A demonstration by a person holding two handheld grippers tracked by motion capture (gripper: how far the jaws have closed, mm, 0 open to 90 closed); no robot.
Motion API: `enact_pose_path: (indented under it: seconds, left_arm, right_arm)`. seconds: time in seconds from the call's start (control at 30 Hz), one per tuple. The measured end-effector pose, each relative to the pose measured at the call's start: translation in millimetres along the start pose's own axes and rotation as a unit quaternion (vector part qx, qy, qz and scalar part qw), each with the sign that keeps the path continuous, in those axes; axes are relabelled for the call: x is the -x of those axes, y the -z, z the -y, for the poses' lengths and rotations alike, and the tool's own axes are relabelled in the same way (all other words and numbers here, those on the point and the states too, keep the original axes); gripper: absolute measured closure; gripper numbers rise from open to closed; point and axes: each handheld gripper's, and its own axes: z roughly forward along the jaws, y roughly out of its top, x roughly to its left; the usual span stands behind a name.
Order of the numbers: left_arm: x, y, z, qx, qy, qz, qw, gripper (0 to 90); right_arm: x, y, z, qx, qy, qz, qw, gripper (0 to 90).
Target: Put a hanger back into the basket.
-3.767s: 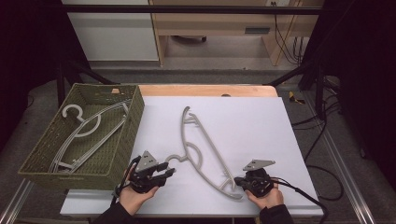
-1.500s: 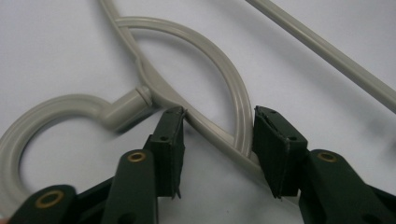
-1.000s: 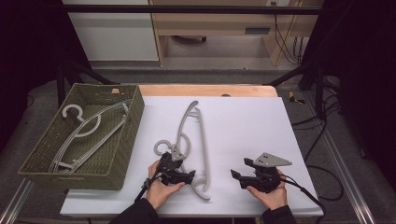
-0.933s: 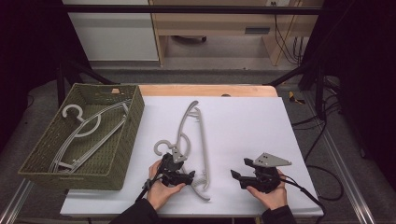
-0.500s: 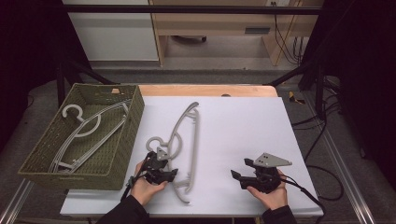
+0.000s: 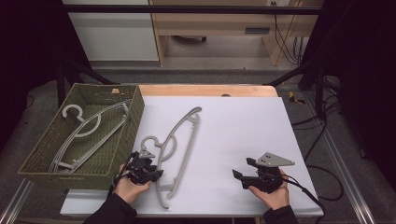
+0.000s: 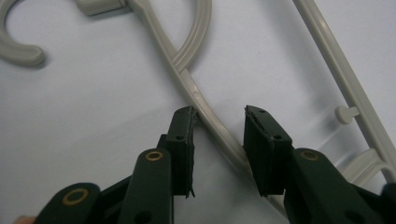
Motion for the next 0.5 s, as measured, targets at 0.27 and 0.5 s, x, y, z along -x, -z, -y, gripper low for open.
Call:
enact_pose_path:
  seconds: [0.27,0.5]
  left_arm:
    - [0.8,4.8,5.7,0.01,0.004,-0.02,0.9997,69.2]
    - [15.1,1.1,6.0,-0.008,-0.008,-0.062,0.998,64.8]
  right_arm:
    - [3.1,3.2,-0.5,0.012,-0.012,-0.001,0.9999,24.1]
    - [4.2,4.5,-0.7,0.013,-0.014,0.0,0.9998,23.7]
